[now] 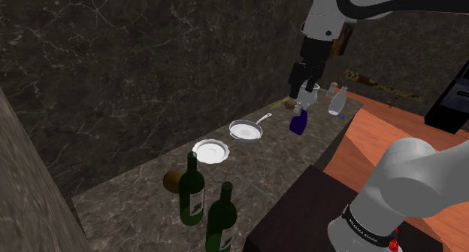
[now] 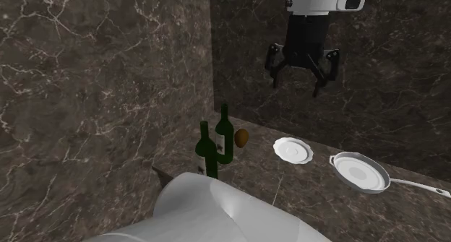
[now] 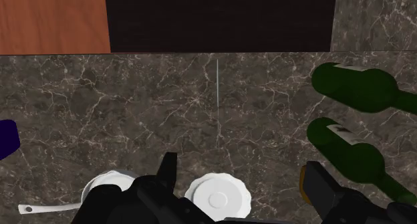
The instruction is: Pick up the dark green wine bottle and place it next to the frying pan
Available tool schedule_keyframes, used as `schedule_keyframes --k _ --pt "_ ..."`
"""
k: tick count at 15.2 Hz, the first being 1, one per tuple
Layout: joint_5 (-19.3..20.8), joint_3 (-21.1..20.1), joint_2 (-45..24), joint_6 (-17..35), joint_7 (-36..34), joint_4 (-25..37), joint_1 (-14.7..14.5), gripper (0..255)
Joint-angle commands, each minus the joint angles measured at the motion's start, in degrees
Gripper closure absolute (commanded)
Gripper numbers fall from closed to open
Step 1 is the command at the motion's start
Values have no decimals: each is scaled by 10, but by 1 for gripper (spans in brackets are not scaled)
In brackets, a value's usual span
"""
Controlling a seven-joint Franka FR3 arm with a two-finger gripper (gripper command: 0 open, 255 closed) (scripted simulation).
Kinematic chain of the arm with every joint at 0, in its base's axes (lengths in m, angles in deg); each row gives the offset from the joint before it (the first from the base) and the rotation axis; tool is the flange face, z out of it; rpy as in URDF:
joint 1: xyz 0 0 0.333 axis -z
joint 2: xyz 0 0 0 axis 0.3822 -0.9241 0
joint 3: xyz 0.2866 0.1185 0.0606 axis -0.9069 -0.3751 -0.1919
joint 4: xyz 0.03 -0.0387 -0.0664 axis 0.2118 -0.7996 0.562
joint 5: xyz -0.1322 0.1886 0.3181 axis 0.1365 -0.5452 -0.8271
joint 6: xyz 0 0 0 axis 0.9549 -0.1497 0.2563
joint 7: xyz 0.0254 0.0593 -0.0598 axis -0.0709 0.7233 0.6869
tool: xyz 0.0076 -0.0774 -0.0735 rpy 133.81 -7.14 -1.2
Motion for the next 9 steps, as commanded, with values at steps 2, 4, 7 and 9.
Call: schedule_keyframes --k 2,4,7,9 --pt "-6 -9 -7 15 -10 -6 -4 0" --pt "-19 -28 -24 45 -29 -15 -12 0" --pt "-35 -56 -55 90 -58 -24 -23 0" --pt "-44 -75 -80 120 -76 -26 -30 0"
